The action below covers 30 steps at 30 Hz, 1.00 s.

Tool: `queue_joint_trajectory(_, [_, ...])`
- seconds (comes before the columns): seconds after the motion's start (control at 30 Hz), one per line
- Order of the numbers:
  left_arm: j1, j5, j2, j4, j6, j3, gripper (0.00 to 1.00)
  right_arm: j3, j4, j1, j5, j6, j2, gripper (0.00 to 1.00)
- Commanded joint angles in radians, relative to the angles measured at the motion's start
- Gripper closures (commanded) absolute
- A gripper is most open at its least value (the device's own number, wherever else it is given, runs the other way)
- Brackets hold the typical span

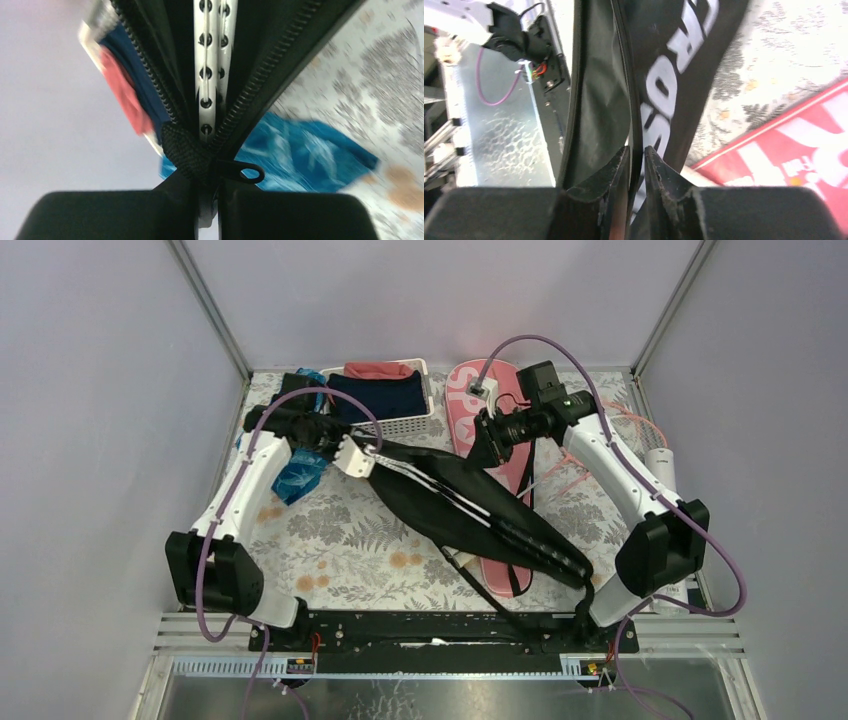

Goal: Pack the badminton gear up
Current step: Zip the racket bag at the center of the board.

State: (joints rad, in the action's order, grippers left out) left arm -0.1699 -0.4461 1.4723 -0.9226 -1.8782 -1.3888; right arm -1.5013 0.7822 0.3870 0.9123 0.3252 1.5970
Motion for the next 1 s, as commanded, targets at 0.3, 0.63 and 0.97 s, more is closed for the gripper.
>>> queue_joint_trajectory(0.3, [0.116,-0.116,-0.064,-0.15,0.181,-0.006,1.0,-0.164,-0.094,0.003,-0.324,-0.109,0.043,0.41])
queue_joint_trajectory(0.63, [0.115,-0.411,-0.149,-0.02,0.591,0.108,1.0,-0.149,-0.182,0.003,-0.261,-0.195,-0.004,0.28])
queue_joint_trajectory(0.97, [0.003,-0.462,-0.251,0.351,1.079,0.291,1.0,-0.063,-0.36,0.053,-0.057,-0.388,0.004,0.3])
